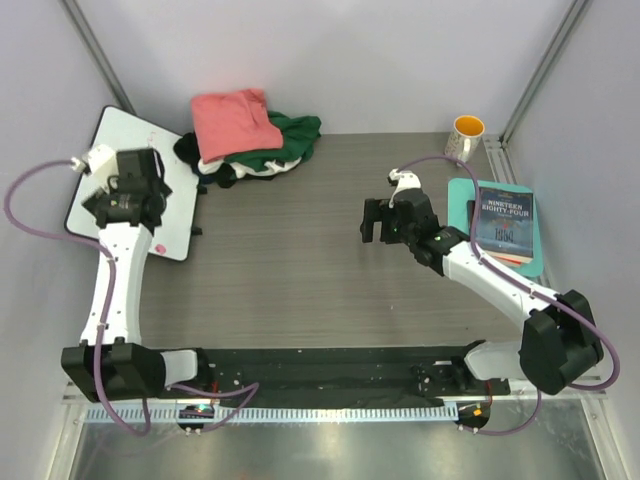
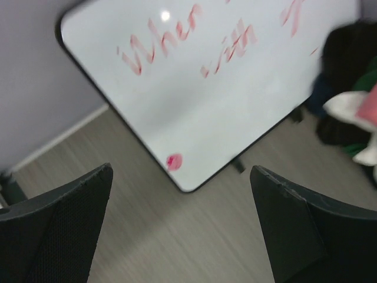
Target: Fold and stack the t-shirts
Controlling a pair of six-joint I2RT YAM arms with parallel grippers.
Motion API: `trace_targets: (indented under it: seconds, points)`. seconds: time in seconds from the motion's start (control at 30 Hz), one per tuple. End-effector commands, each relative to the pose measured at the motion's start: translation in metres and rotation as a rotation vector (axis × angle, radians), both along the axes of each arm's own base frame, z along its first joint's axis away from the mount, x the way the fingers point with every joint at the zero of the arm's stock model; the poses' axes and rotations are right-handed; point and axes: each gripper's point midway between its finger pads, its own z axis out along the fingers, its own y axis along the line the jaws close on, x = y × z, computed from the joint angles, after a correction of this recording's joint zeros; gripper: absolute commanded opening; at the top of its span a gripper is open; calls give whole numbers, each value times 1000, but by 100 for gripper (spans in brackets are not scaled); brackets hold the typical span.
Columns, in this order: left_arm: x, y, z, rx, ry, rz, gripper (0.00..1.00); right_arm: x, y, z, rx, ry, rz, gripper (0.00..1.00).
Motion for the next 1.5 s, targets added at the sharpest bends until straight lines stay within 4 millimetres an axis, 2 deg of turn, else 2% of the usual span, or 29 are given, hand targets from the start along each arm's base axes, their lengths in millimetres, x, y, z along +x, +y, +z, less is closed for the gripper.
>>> trace_targets:
  seconds: [0.0,0.13,0.23,0.27,0.3,0.33,0.4,0.43,0.47,0.5,0.53,0.57,0.6,0.63,0.7,0.77,0.8,0.9,0.97,1.0,1.13,1.17,1.2,1.23,1.27,1.33,1.37,1.4,1.47]
  points:
    - [-19,-8,-44,-167,-108,122,100,8,0,28,14,-71,-8,100]
    - [-28,-12,-52,-207,-149,191,100,9,6,25,27,-54,8,100]
    - [-19,-18,-49,-197,-257,192,100,11,13,21,62,-42,17,100]
    - [-16,-30,-44,-180,-262,157,100,11,16,20,73,-33,19,100]
    - [-16,-32,-40,-150,-257,162,100,10,18,19,83,-25,25,100]
    - [-16,-34,-28,-122,-274,167,100,9,19,17,86,-16,28,100]
    - [-33,-29,-20,-29,-288,234,100,8,22,15,94,-7,39,100]
    - [-39,-28,-34,-45,-313,271,100,7,24,16,101,-2,49,100]
    - [-42,-26,-33,-63,-375,286,100,6,24,13,92,14,51,100]
    - [-57,-21,-49,-59,-408,301,100,5,24,15,92,16,55,100]
    - [-62,-19,-51,-70,-464,303,100,5,25,20,95,13,60,100]
    - [-59,-19,-43,-96,-568,304,100,4,24,21,95,13,61,100]
    - [-66,-17,-58,-78,-563,297,99,3,24,22,91,13,66,100]
    - [-74,-14,-44,-86,-637,294,99,3,23,23,84,8,70,100]
    - [-80,-10,-29,-45,-657,288,98,3,21,22,77,8,64,100]
    - [-88,-4,-22,11,-597,298,99,2,23,16,79,20,71,100]
    - [-90,-3,-9,16,-601,303,100,2,24,12,80,32,70,100]
    - [-102,3,1,36,-597,315,100,0,28,8,93,50,84,100]
    - [-108,4,17,1,-713,306,100,-1,28,12,94,38,89,100]
    - [-107,5,14,-4,-747,305,100,-1,26,15,91,28,87,100]
    - [-109,5,-9,-25,-665,306,100,-3,22,20,83,12,88,100]
    - [-106,3,-3,-40,-642,309,100,-4,22,20,85,15,90,100]
    - [-110,2,-11,-53,-584,315,100,-5,22,20,88,18,89,100]
    - [-109,0,-9,-64,-564,306,99,-5,22,20,90,19,87,100]
    - [-105,-6,0,-105,-570,276,97,-5,23,18,97,22,82,100]
    - [-94,-14,-5,-118,-500,233,95,-2,25,8,106,23,75,100]
    - [-89,-19,0,-133,-488,207,96,0,24,4,105,28,65,100]
    - [-85,-19,-16,-111,-381,209,96,4,25,3,112,30,45,100]
    - [-85,-19,-33,-102,-285,240,100,8,27,-6,112,58,33,100]
